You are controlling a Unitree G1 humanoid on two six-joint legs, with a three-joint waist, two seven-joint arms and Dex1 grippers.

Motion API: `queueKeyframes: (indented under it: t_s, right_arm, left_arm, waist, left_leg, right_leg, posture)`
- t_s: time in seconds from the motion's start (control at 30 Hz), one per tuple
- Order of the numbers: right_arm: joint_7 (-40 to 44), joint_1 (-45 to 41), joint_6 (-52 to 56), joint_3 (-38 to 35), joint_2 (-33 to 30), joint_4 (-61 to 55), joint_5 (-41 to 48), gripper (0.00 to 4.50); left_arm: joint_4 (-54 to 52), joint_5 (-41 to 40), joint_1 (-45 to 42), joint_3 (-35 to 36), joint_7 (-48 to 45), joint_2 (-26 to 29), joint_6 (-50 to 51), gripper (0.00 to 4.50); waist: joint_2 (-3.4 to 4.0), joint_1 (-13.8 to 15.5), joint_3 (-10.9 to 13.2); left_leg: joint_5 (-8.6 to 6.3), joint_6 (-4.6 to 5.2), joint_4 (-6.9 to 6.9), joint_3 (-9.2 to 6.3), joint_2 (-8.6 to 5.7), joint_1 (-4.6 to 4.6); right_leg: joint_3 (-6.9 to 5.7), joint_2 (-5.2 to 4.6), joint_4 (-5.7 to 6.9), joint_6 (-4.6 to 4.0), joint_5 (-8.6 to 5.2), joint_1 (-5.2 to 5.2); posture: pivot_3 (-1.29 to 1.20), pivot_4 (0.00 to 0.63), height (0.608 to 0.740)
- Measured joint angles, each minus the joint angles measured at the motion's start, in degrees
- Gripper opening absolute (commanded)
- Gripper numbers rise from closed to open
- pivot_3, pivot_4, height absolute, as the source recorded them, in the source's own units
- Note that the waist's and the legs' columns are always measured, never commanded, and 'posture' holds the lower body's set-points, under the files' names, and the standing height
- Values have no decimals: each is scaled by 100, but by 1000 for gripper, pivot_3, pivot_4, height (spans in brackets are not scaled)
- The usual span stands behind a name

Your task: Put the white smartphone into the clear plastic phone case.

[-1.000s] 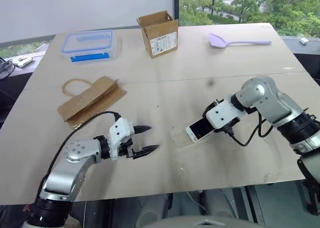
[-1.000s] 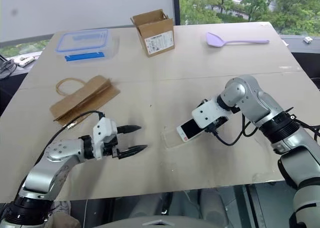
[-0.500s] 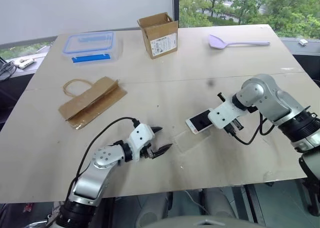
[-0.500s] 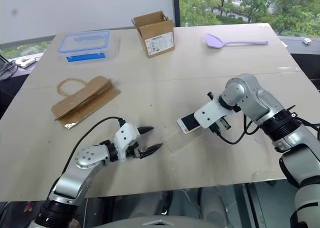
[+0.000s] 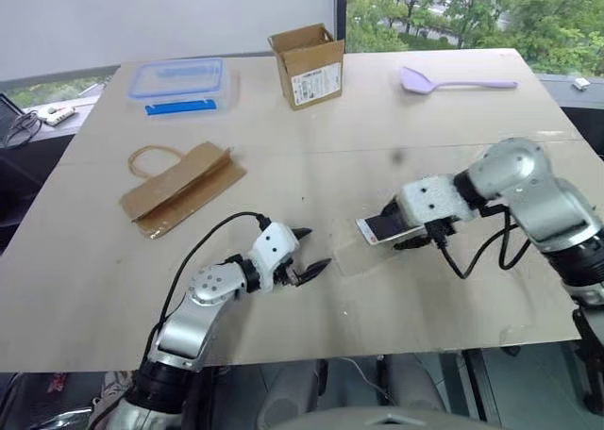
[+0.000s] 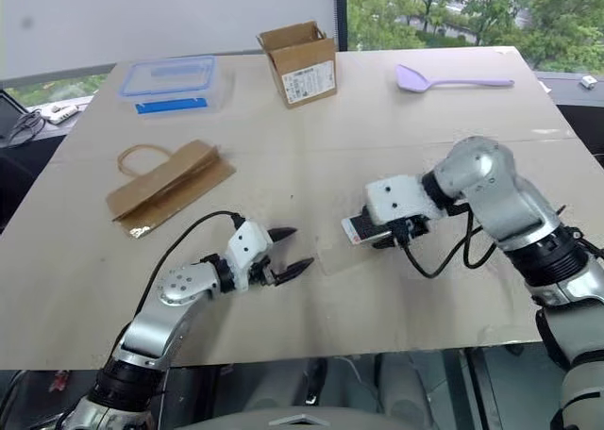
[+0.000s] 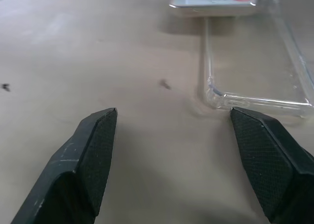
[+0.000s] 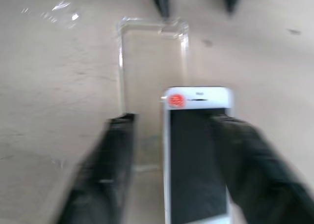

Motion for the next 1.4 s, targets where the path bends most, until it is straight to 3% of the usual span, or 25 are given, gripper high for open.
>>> queueKeyframes:
  t_s: [0.27, 0.5, 0.9, 1.4]
  right_arm:
    - [-528, 170, -214, -34, -46, 745, -338, 4099]
    - [-434, -138, -992, 244, 229, 2107, -586, 4099]
    - [-483, -713, -2522, 350, 875, 3850, -852, 4099]
    - [50, -2062, -2971, 404, 1942, 6600, -1214, 4099]
  left_arm:
    - [1313, 87, -1103, 58, -118, 53, -448, 3774]
    - [1559, -8, -1279, 212, -543, 379, -543, 3774]
    - [343, -857, -352, 1084, -1005, 873, -76, 3774]
    - [-947, -1164, -195, 1128, -693, 908, 1006, 3774]
  waist:
    - [-1, -11, 0]
    - [-1, -197, 2]
    - [-2, -325, 2]
    - [-2, -479, 2]
  left_leg:
    - [3, -5, 3, 5, -1, -4]
    - [4, -5, -1, 15, 6, -13]
    - [4, -7, -4, 26, 17, -5]
    - [10, -17, -6, 29, 27, 4]
  right_leg:
    - [1, 7, 4, -3, 3, -9]
    - [18, 15, 5, -3, 3, -30]
    - [37, 30, 16, -8, 6, -36]
    - [43, 42, 25, -20, 13, -37]
  posture:
    - [0, 150, 740]
    - [0, 150, 740]
    - [0, 150, 740]
    - [0, 150, 740]
